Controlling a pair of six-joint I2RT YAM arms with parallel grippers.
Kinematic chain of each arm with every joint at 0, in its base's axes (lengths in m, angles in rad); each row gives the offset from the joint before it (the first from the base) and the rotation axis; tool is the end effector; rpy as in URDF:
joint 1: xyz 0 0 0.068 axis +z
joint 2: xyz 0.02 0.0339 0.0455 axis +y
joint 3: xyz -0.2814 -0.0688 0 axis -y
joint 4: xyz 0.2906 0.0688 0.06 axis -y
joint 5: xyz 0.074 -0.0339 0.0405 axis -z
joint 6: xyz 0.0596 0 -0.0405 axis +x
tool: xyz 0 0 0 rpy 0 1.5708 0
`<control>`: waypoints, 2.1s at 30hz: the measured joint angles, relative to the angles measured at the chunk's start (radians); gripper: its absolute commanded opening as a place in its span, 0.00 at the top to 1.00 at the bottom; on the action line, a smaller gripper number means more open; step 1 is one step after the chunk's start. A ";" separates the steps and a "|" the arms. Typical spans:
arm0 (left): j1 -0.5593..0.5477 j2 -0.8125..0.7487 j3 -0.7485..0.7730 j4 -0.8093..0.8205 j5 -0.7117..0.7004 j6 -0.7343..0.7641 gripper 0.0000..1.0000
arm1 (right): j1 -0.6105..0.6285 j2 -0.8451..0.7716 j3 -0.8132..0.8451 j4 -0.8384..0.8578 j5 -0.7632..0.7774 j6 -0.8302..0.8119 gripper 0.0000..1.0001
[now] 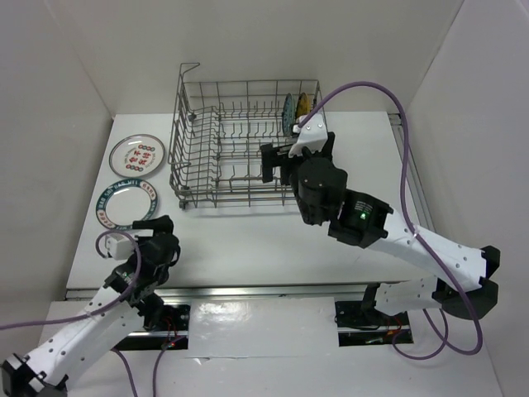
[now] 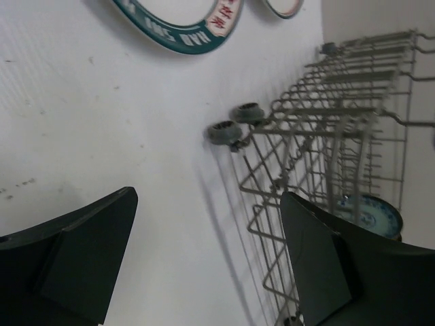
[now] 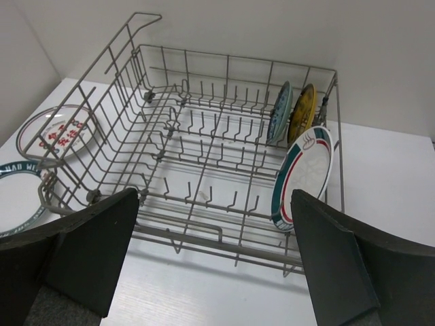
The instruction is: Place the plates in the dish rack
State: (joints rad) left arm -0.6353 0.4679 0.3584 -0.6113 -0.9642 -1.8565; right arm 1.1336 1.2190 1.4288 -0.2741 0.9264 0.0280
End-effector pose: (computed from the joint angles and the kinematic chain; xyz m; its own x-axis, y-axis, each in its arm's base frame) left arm 0.1461 -0.0469 0.1970 0.3018 -0.9021 -0.3085 -0.4650 0.1432 -0.8736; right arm 0.1720 0.2555 0.4898 -0.0330 -0.0308 -0.9990 -0.2056 0.9784 -0.0234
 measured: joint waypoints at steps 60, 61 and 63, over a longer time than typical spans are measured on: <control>1.034 0.805 -0.165 1.210 0.843 0.437 0.31 | 0.097 -0.052 -0.076 0.002 -0.078 -0.002 0.00; 1.035 0.808 -0.164 1.205 0.843 0.438 0.36 | 0.097 -0.052 -0.076 0.002 -0.078 -0.002 0.00; 1.035 0.815 -0.156 1.181 0.843 0.439 0.42 | 0.097 -0.052 -0.079 0.003 -0.078 -0.002 0.00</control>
State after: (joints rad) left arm 0.3992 1.2827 0.2024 0.5697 -0.1215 -1.4174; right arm 1.2308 1.1671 1.3495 -0.2710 0.8482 0.0261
